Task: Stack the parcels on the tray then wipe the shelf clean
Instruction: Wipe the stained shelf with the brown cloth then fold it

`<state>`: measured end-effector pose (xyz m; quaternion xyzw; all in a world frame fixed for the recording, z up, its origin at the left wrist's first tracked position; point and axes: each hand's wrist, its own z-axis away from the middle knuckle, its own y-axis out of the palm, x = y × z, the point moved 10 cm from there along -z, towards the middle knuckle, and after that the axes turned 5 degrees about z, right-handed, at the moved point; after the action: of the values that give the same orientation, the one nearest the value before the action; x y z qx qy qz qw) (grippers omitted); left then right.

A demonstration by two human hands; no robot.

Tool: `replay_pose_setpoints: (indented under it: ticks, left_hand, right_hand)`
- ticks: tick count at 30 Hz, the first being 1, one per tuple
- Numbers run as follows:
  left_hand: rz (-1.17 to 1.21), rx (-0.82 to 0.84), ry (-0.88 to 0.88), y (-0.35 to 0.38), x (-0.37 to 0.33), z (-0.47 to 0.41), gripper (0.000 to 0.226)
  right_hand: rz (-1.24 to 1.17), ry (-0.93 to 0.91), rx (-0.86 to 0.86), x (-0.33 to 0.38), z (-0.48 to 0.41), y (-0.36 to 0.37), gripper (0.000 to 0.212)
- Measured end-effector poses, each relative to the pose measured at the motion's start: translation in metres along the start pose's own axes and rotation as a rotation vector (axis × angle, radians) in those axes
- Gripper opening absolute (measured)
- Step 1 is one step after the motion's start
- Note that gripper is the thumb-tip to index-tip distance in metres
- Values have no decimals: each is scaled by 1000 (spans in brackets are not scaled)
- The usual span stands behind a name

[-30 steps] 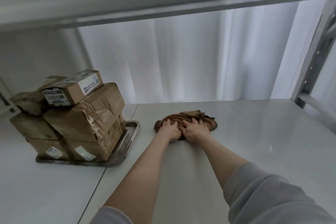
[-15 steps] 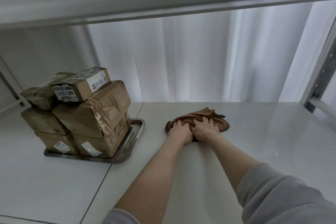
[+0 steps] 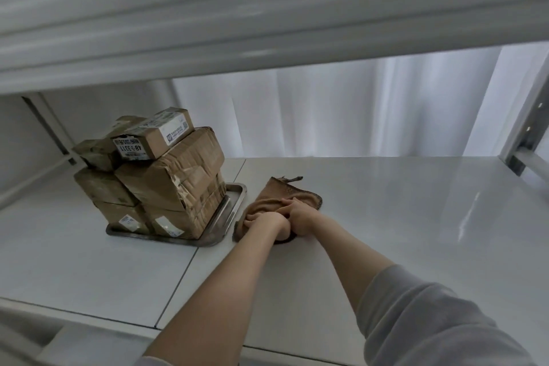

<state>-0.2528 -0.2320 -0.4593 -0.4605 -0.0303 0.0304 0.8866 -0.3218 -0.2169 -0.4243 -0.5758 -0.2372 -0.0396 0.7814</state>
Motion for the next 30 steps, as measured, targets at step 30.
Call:
replay_pose_setpoints:
  ticks: [30]
  left_hand:
    - [10,-15,-27,21,30,73,83]
  right_hand:
    - [70,98,98,29,54,30,63]
